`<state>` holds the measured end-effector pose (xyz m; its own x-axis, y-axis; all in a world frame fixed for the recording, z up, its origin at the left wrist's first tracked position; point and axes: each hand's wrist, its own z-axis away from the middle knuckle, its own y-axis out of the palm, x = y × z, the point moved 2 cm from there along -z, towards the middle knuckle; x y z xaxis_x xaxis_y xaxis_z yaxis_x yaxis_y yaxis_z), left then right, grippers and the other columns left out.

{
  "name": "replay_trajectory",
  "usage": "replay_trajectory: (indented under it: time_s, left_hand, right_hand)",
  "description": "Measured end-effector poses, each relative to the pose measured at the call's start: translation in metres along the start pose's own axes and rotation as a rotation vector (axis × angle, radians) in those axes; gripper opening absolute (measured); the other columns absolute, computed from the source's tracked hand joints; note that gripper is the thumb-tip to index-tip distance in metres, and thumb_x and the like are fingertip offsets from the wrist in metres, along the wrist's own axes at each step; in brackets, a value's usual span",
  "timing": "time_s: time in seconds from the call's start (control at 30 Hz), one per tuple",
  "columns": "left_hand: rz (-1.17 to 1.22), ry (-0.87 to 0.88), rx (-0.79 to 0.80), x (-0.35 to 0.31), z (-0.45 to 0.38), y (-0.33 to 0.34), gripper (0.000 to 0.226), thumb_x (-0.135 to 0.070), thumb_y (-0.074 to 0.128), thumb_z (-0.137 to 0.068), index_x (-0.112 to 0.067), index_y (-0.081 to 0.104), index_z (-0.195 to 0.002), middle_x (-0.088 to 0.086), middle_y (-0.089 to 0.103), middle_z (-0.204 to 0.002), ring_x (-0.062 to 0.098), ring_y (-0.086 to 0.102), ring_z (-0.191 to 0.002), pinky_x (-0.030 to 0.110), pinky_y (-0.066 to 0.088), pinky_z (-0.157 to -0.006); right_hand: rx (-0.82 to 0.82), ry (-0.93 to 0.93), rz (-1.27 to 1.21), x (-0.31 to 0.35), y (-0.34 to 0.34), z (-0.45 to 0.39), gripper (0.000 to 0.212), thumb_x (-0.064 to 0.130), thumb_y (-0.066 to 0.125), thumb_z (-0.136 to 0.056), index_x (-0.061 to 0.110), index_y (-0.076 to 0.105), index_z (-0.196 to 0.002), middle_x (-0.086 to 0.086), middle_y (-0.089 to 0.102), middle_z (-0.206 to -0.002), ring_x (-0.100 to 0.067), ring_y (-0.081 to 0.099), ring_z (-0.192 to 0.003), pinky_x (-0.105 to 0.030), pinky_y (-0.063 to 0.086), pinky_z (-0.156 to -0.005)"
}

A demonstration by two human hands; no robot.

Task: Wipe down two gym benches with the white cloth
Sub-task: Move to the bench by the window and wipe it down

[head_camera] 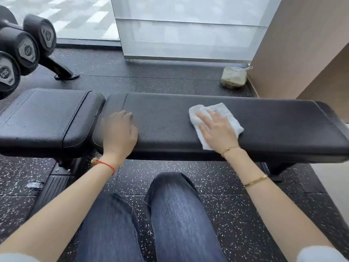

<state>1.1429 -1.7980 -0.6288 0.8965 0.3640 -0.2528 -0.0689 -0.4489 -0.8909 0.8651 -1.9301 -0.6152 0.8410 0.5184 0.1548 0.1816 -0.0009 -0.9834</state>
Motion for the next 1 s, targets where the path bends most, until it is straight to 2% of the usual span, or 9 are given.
replay_trajectory:
  time_s: [0.1,0.17,0.23,0.4,0.5,0.6,0.7,0.8,1.0]
  left_hand:
    - [-0.009,-0.009,-0.011,-0.002,0.0,0.001,0.048,-0.028,0.041,-0.088,-0.008,0.059,-0.128,0.014,0.055,-0.137,0.036,0.046,-0.129,0.061,0.024,-0.114]
    - [-0.022,-0.019,-0.016,-0.002,-0.001,0.003,0.048,-0.027,0.041,-0.088,-0.009,0.058,-0.128,0.014,0.055,-0.136,0.035,0.046,-0.129,0.061,0.025,-0.113]
    - [-0.026,-0.018,-0.016,-0.002,-0.001,0.004,0.047,-0.028,0.04,-0.088,-0.009,0.058,-0.128,0.014,0.055,-0.136,0.035,0.046,-0.128,0.061,0.025,-0.113]
    - [-0.018,-0.018,-0.025,0.0,-0.002,0.004,0.047,-0.028,0.042,-0.088,-0.011,0.057,-0.129,0.011,0.055,-0.137,0.032,0.045,-0.13,0.06,0.024,-0.114]
    - [0.0,-0.019,-0.028,0.001,-0.001,0.004,0.046,-0.029,0.043,-0.088,-0.012,0.058,-0.129,0.009,0.055,-0.138,0.031,0.045,-0.131,0.058,0.023,-0.115]
    - [0.002,-0.02,-0.035,0.001,-0.001,0.004,0.046,-0.028,0.043,-0.087,-0.012,0.058,-0.128,0.009,0.055,-0.138,0.031,0.045,-0.13,0.058,0.024,-0.115]
    - [-0.028,-0.032,-0.035,-0.002,-0.002,0.004,0.045,-0.028,0.044,-0.087,-0.013,0.058,-0.127,0.008,0.056,-0.137,0.031,0.046,-0.129,0.057,0.025,-0.114]
    - [-0.037,-0.04,-0.035,-0.001,-0.004,0.005,0.043,-0.029,0.044,-0.087,-0.015,0.058,-0.125,0.006,0.056,-0.134,0.03,0.047,-0.127,0.057,0.027,-0.112]
    - [-0.015,-0.038,-0.056,0.004,-0.005,0.005,0.042,-0.028,0.044,-0.086,-0.017,0.06,-0.123,0.002,0.058,-0.133,0.027,0.048,-0.126,0.055,0.027,-0.112]
  right_hand:
    - [-0.013,0.273,-0.035,-0.048,-0.012,-0.024,0.047,0.035,0.031,-0.103,0.026,0.034,-0.149,-0.008,0.027,-0.159,-0.03,0.021,-0.147,-0.047,0.012,-0.121]
    - [-0.002,0.332,-0.034,-0.045,-0.012,-0.043,0.047,0.035,0.029,-0.104,0.027,0.034,-0.15,-0.008,0.025,-0.16,-0.031,0.019,-0.147,-0.047,0.009,-0.121]
    - [0.018,0.272,-0.037,-0.015,-0.008,-0.058,0.047,0.036,0.028,-0.104,0.029,0.032,-0.15,-0.008,0.023,-0.161,-0.031,0.018,-0.148,-0.047,0.008,-0.121]
    - [0.028,-0.085,0.012,0.077,0.011,-0.047,0.049,0.04,0.03,-0.103,0.03,0.03,-0.15,-0.009,0.026,-0.159,-0.031,0.021,-0.148,-0.047,0.015,-0.121]
    - [0.047,-0.209,0.013,0.074,0.013,-0.031,0.05,0.041,0.03,-0.103,0.03,0.029,-0.152,-0.006,0.026,-0.16,-0.027,0.018,-0.15,-0.044,0.013,-0.122]
    - [0.007,-0.163,-0.011,0.03,0.007,-0.036,0.047,0.037,0.033,-0.104,0.029,0.034,-0.15,-0.008,0.029,-0.158,-0.027,0.021,-0.148,-0.04,0.012,-0.122]
    - [-0.003,0.048,0.008,-0.007,-0.002,-0.067,0.045,0.034,0.033,-0.103,0.024,0.038,-0.147,-0.011,0.034,-0.153,-0.029,0.027,-0.142,-0.042,0.016,-0.119]
    - [0.016,0.139,-0.033,0.013,0.0,-0.096,0.044,0.034,0.031,-0.103,0.024,0.038,-0.146,-0.012,0.033,-0.154,-0.032,0.026,-0.142,-0.047,0.015,-0.119]
    - [0.04,-0.217,-0.014,0.119,0.018,-0.076,0.05,0.039,0.032,-0.103,0.026,0.028,-0.152,-0.009,0.027,-0.158,-0.032,0.025,-0.144,-0.045,0.017,-0.119]
